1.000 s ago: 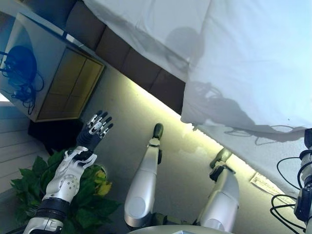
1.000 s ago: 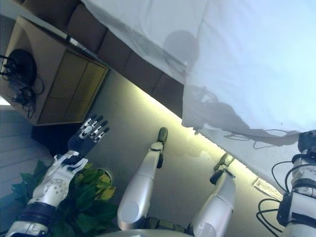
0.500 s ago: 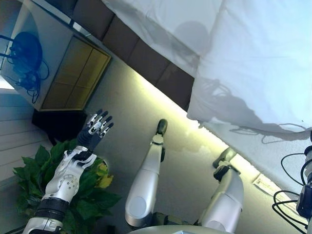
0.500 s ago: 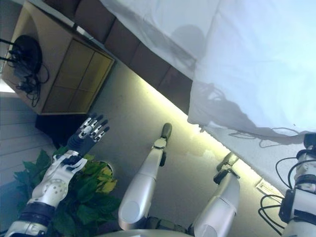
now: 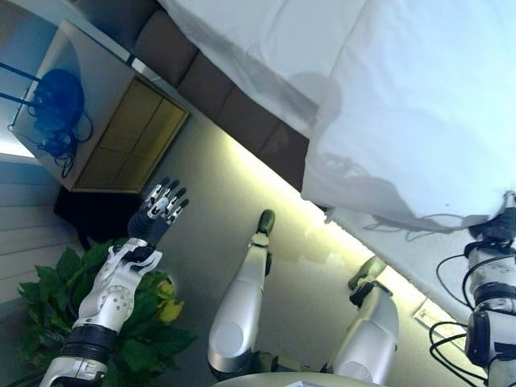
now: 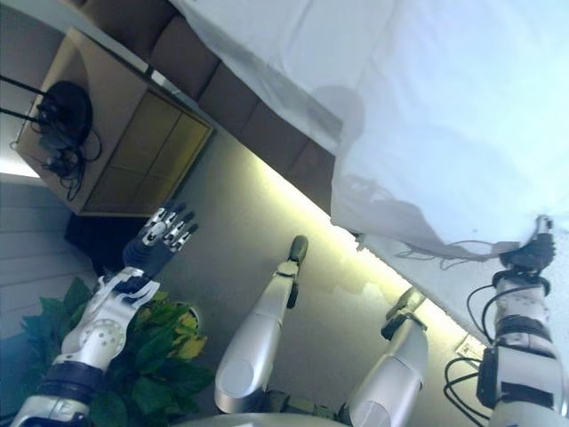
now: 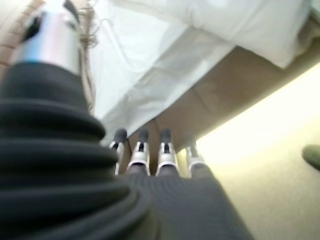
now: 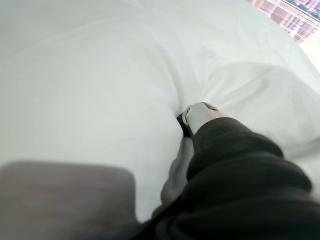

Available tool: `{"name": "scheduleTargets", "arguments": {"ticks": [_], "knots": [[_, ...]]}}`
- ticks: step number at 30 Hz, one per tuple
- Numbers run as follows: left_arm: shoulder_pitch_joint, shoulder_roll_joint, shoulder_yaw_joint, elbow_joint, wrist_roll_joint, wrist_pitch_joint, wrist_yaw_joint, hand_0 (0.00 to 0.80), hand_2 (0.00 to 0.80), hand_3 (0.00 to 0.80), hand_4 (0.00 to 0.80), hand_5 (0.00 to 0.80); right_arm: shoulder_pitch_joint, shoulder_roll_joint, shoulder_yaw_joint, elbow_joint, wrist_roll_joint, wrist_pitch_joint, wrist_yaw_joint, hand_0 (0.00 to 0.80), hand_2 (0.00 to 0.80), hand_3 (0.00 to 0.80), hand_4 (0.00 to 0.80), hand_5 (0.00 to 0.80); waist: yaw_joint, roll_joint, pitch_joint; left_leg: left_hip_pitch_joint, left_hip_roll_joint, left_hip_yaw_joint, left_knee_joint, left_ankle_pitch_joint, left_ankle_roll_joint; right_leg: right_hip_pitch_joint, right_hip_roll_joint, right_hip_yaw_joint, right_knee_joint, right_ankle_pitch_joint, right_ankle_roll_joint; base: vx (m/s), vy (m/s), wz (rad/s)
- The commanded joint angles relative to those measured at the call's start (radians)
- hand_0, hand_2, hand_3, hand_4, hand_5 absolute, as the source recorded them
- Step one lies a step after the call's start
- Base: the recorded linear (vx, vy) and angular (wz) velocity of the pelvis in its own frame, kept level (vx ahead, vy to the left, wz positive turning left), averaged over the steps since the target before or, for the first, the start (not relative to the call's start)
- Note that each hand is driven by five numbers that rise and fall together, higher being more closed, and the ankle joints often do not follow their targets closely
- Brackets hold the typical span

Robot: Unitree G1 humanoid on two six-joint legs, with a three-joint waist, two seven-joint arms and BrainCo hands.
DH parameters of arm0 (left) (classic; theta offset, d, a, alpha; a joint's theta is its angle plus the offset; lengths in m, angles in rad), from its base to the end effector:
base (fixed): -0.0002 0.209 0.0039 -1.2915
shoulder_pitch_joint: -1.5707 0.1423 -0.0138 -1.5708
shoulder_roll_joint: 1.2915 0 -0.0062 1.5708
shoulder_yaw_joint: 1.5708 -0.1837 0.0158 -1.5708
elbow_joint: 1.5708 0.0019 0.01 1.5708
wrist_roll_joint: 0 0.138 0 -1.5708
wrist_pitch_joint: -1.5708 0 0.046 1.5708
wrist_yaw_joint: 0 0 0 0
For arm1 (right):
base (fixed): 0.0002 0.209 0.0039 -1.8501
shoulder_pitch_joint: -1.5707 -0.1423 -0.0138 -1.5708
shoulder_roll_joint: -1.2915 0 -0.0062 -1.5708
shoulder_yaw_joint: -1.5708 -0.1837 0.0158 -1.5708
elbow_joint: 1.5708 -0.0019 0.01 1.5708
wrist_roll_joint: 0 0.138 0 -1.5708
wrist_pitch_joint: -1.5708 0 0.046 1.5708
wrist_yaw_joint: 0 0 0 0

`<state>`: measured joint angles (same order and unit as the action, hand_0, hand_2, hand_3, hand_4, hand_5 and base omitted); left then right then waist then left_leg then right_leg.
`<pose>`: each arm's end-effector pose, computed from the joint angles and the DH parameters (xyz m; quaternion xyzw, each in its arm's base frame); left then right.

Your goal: Make the bed neatly

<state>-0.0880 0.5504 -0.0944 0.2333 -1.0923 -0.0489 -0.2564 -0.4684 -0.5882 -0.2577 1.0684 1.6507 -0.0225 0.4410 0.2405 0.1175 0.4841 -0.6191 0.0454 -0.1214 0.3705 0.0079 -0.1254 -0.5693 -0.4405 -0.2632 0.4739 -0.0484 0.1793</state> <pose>0.2167 0.2516 0.0476 -0.2646 0.0189 -0.0867 0.9603 0.2378 -0.3410 0.0371 0.5585 -0.1419 -0.1707 0.7992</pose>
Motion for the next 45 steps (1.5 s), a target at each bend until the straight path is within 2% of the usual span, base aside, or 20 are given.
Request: {"name": "scheduleTargets", "arguments": {"ticks": [1, 6, 10, 15, 22, 24, 27, 28, 29, 31, 35, 38, 41, 45], "knots": [[-0.029, -0.03, 0.01, 0.025, 0.047, 0.016, 0.058, 0.0, 0.0, 0.0, 0.0, 0.0, 0.029, 0.114, 0.095, -0.129, -0.095, -0.025, 0.025, 0.8, 0.8, 0.8, 0.8, 0.8, 0.007, -0.028, -0.048, 0.028, 0.057, -0.039, -0.061, 0.07, -0.022, 0.062, -0.049, 0.031, -0.146, 0.188, 0.082, 0.048, -0.015, -0.14], [-0.035, -0.077, -0.024, 0.056, 0.03, 0.064, 0.066, 0.0, 0.0, 0.0, 0.0, 0.0, 0.035, 0.233, 0.204, -0.241, -0.183, -0.047, -0.06, 0.8, 0.8, 0.8, 0.8, 0.8, 0.003, -0.041, -0.091, 0.12, 0.083, -0.035, -0.092, 0.054, -0.026, 0.169, -0.033, 0.025, -0.213, 0.195, 0.082, 0.081, 0.018, -0.13], [-0.015, -0.113, -0.048, 0.053, 0.042, 0.072, 0.064, 0.0, 0.0, 0.0, 0.0, 0.0, 0.082, 0.303, 0.288, -0.337, -0.275, -0.054, -0.103, 0.8, 0.8, 0.8, 0.8, 0.8, 0.007, -0.041, -0.122, 0.19, 0.091, -0.038, -0.115, 0.041, -0.027, 0.261, -0.021, 0.009, -0.263, 0.197, 0.082, 0.109, 0.052, 0.0], [0.013, -0.147, -0.065, 0.043, 0.048, 0.096, 0.046, 0.0, 0.0, 0.0, 0.0, 0.0, 0.086, 0.335, 0.324, -0.409, -0.278, -0.07, -0.183, 0.8, 0.8, 0.8, 0.8, 0.8, 0.014, -0.027, -0.156, 0.234, 0.087, -0.043, -0.125, 0.035, -0.025, 0.318, -0.035, -0.001, -0.281, 0.195, 0.082, 0.106, 0.08, 0.03], [0.04, -0.194, -0.102, 0.039, 0.008, 0.17, 0.021, 0.0, 0.0, 0.0, 0.0, 0.0, 0.113, 0.356, 0.34, -0.441, -0.304, -0.045, -0.235, 0.8, 0.8, 0.8, 0.8, 0.8, 0.018, -0.009, -0.177, 0.265, 0.079, -0.051, -0.115, 0.024, -0.025, 0.372, -0.046, -0.015, -0.278, 0.181, 0.082, 0.079, 0.074, 0.03], [0.042, -0.215, -0.12, 0.044, -0.033, 0.215, 0.005, 0.0, 0.0, 0.0, 0.0, 0.0, 0.112, 0.355, 0.342, -0.441, -0.307, -0.03, -0.241, 0.8, 0.8, 0.8, 0.8, 0.8, 0.013, -0.005, -0.183, 0.272, 0.078, -0.055, -0.112, 0.022, -0.026, 0.377, -0.048, -0.012, -0.271, 0.175, 0.082, 0.075, 0.102, 0.04], [0.029, -0.255, -0.166, 0.08, -0.163, 0.329, -0.009, 0.0, 0.0, 0.0, 0.0, 0.0, 0.084, 0.34, 0.346, -0.443, -0.313, 0.006, -0.259, 0.8, 0.8, 0.8, 0.8, 0.8, -0.005, 0.007, -0.187, 0.272, 0.074, -0.05, -0.113, 0.026, -0.025, 0.367, -0.049, 0.004, -0.263, 0.172, 0.082, 0.002, 0.139, 0.03], [0.021, -0.269, -0.181, 0.1, -0.201, 0.363, -0.019, 0.0, 0.0, 0.0, 0.0, 0.0, 0.072, 0.336, 0.349, -0.441, -0.316, 0.014, -0.265, 0.8, 0.8, 0.8, 0.8, 0.8, -0.011, 0.009, -0.186, 0.269, 0.073, -0.047, -0.112, 0.027, -0.024, 0.361, -0.05, 0.01, -0.261, 0.172, 0.082, -0.044, 0.128, 0.01], [0.006, -0.295, -0.205, 0.141, -0.289, 0.431, -0.008, 0.0, 0.0, 0.0, 0.0, 0.0, 0.049, 0.335, 0.356, -0.434, -0.323, 0.025, -0.273, 0.8, 0.8, 0.8, 0.8, 0.8, -0.023, 0.01, -0.184, 0.264, 0.072, -0.043, -0.108, 0.028, -0.025, 0.353, -0.05, 0.02, -0.258, 0.173, 0.082, -0.041, 0.119, -0.01], [-0.017, -0.332, -0.231, 0.216, -0.358, 0.474, -0.034, 0.0, 0.0, 0.0, 0.0, 0.0, 0.014, 0.334, 0.366, -0.42, -0.324, 0.045, -0.281, 0.8, 0.8, 0.8, 0.8, 0.8, -0.04, 0.006, -0.184, 0.259, 0.072, -0.038, -0.1, 0.028, -0.026, 0.339, -0.05, 0.034, -0.252, 0.173, 0.082, -0.023, 0.117, -0.03], [-0.069, -0.396, -0.279, 0.363, -0.419, 0.489, -0.045, 0.0, 0.0, 0.0, 0.0, 0.0, -0.016, 0.343, 0.391, -0.429, -0.348, 0.079, -0.298, 0.8, 0.8, 0.8, 0.8, 0.8, -0.077, -0.007, -0.182, 0.257, 0.082, -0.023, -0.085, 0.03, -0.029, 0.313, -0.049, 0.069, -0.224, 0.168, 0.082, 0.045, 0.129, -0.11], [-0.123, -0.45, -0.291, 0.458, -0.539, 0.488, -0.023, 0.0, 0.0, 0.0, 0.0, 0.0, -0.033, 0.345, 0.405, -0.44, -0.343, 0.107, -0.294, 0.8, 0.8, 0.8, 0.8, 0.8, -0.112, -0.024, -0.177, 0.252, 0.105, 0.001, -0.077, 0.038, -0.031, 0.298, -0.045, 0.089, -0.213, 0.164, 0.082, 0.044, 0.098, -0.21], [-0.199, -0.494, -0.302, 0.518, -0.635, 0.426, -0.027, 0.0, 0.0, 0.0, 0.0, 0.0, -0.072, 0.35, 0.425, -0.459, -0.307, 0.122, -0.281, 0.8, 0.8, 0.8, 0.8, 0.8, -0.146, -0.051, -0.153, 0.217, 0.126, 0.015, -0.068, 0.05, -0.038, 0.264, -0.031, 0.107, -0.215, 0.174, 0.082, -0.094, 0.008, -0.18], [-0.291, -0.506, -0.319, 0.519, -0.672, 0.305, -0.021, 0.0, 0.0, 0.0, 0.0, 0.0, -0.109, 0.357, 0.463, -0.478, -0.285, 0.121, -0.26, 0.8, 0.8, 0.8, 0.8, 0.8, -0.175, -0.079, -0.128, 0.173, 0.149, 0.037, -0.052, 0.067, -0.049, 0.219, -0.013, 0.131, -0.212, 0.183, 0.082, -0.096, 0.014, -0.21]]}}
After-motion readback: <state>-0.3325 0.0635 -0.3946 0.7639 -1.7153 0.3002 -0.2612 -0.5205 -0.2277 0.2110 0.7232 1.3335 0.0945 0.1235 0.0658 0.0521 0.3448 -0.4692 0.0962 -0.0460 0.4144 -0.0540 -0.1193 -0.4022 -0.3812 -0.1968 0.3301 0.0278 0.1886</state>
